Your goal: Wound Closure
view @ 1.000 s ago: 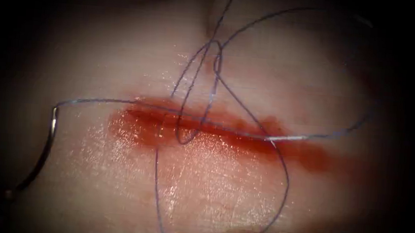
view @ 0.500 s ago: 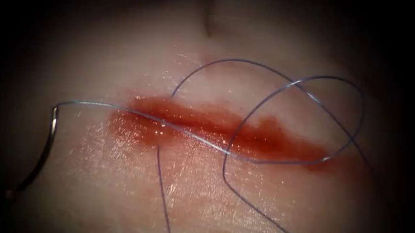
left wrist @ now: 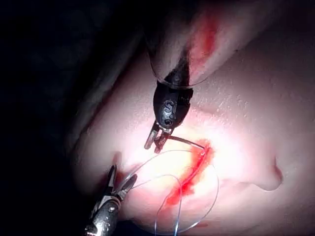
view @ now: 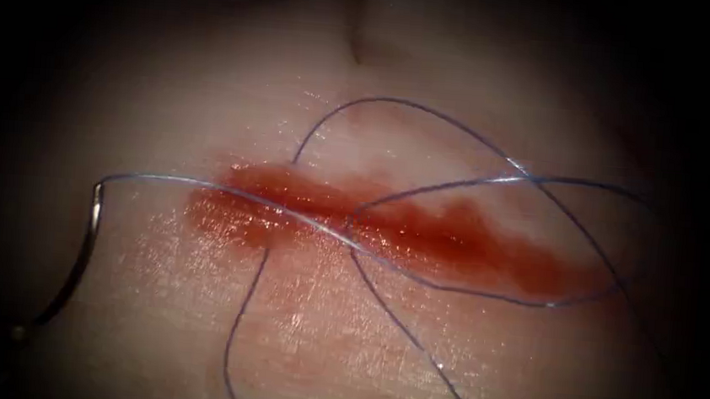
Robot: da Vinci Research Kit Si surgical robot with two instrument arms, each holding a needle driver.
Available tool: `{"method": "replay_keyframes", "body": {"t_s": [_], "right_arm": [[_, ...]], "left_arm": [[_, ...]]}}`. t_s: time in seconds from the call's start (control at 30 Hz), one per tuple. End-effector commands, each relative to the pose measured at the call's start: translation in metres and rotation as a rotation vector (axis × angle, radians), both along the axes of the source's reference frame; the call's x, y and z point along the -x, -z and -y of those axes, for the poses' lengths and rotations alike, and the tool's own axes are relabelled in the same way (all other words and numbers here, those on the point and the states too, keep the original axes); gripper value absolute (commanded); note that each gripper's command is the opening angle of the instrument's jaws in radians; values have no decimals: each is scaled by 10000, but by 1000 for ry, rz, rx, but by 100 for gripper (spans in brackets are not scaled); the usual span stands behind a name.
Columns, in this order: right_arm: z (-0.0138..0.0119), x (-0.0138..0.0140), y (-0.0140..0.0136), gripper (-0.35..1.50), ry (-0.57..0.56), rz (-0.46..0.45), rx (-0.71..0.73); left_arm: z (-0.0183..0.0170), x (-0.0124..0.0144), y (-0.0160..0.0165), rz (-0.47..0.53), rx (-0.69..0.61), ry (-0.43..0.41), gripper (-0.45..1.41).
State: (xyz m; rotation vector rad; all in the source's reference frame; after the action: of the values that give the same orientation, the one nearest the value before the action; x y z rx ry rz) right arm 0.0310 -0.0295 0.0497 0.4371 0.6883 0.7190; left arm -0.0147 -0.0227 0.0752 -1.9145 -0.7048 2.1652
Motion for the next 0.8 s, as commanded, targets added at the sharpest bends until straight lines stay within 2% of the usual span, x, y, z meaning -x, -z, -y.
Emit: {"method": "replay_keyframes", "body": {"t_s": [0.03,0.13,0.2,0.27,0.4,0.47,0.5,0.53,0.67,0.8], "right_arm": [[-5,-12,-16,93,-13,7,1],[-17,-22,-29,98,-3,15,32],[-24,-32,-35,98,80,8,128],[-26,-37,-38,98,123,-11,193],[-23,-34,-37,96,152,-22,225],[-20,-27,-32,106,169,-19,224],[-18,-24,-29,120,182,-12,225],[-14,-18,-22,125,208,-12,215],[3,12,7,125,318,-86,183],[29,57,34,118,417,-91,158]], "left_arm": [[9,5,-5,-1,-4,-5,-45],[9,5,-6,-1,-4,-5,-45],[9,5,-6,-1,-4,-5,-45],[9,4,-6,-1,-4,-6,-45],[9,4,-6,0,-4,-6,-45],[9,4,-6,-1,-4,-6,-45],[9,4,-6,-1,-4,-6,-45],[9,4,-6,0,-4,-6,-45],[9,3,-5,2,-5,-10,-45],[9,5,-4,-10,-3,-8,-45]]}}
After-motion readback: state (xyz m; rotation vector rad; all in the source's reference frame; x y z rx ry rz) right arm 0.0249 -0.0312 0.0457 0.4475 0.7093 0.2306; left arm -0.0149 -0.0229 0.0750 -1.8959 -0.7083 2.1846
